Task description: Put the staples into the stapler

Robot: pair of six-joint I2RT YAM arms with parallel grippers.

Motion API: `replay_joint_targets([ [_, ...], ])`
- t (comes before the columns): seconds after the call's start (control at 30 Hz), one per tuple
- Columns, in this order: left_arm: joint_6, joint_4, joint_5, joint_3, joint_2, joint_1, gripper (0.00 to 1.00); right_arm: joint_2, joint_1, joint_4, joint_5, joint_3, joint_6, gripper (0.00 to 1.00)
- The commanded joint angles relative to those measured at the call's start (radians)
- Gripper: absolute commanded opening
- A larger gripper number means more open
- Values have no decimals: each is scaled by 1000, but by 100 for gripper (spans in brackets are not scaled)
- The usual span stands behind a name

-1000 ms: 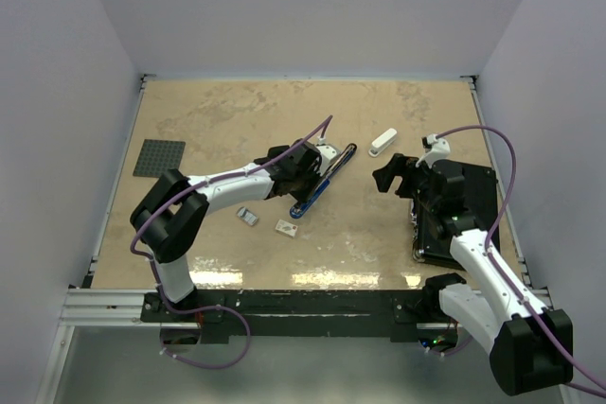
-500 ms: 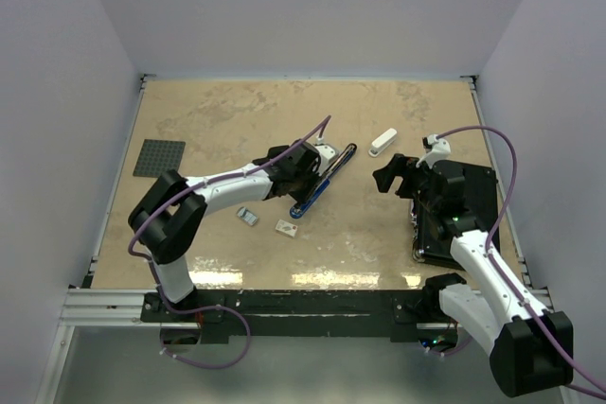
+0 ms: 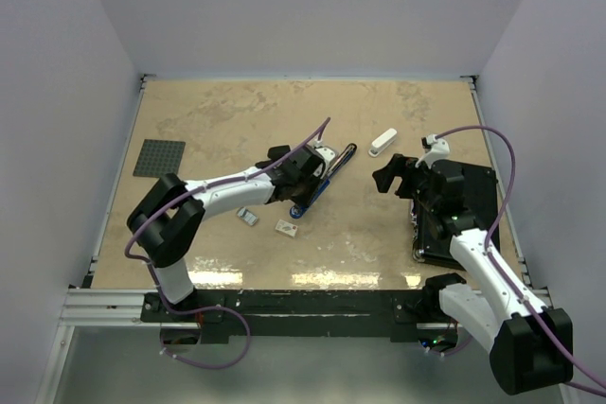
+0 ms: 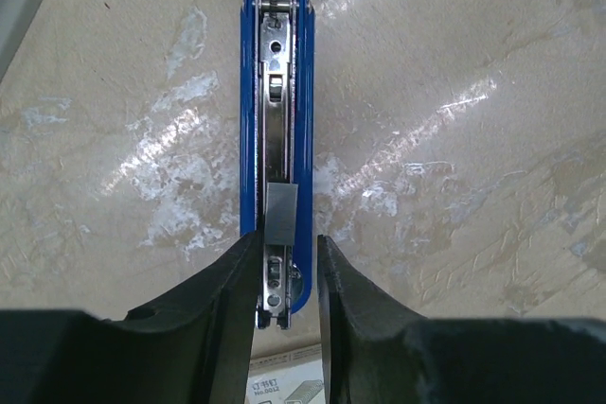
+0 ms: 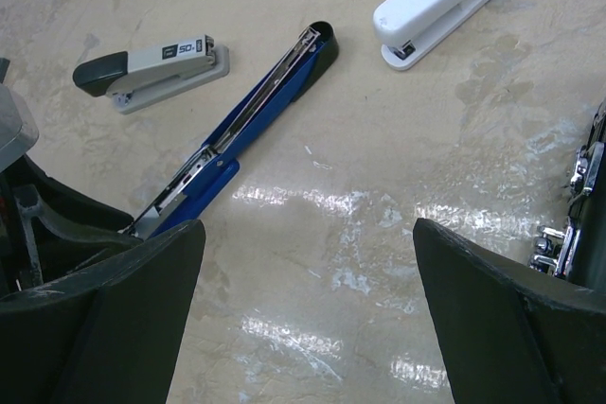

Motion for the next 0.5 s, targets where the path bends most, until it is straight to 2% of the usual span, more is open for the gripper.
replay_joint_targets([
  [0.0, -45, -34, -62, 57, 25, -31, 35, 10, 2, 26, -13, 13, 2, 97],
  [0.47, -33, -60, -176, 126, 64, -66, 35, -4, 4, 6, -8, 13, 2, 97],
])
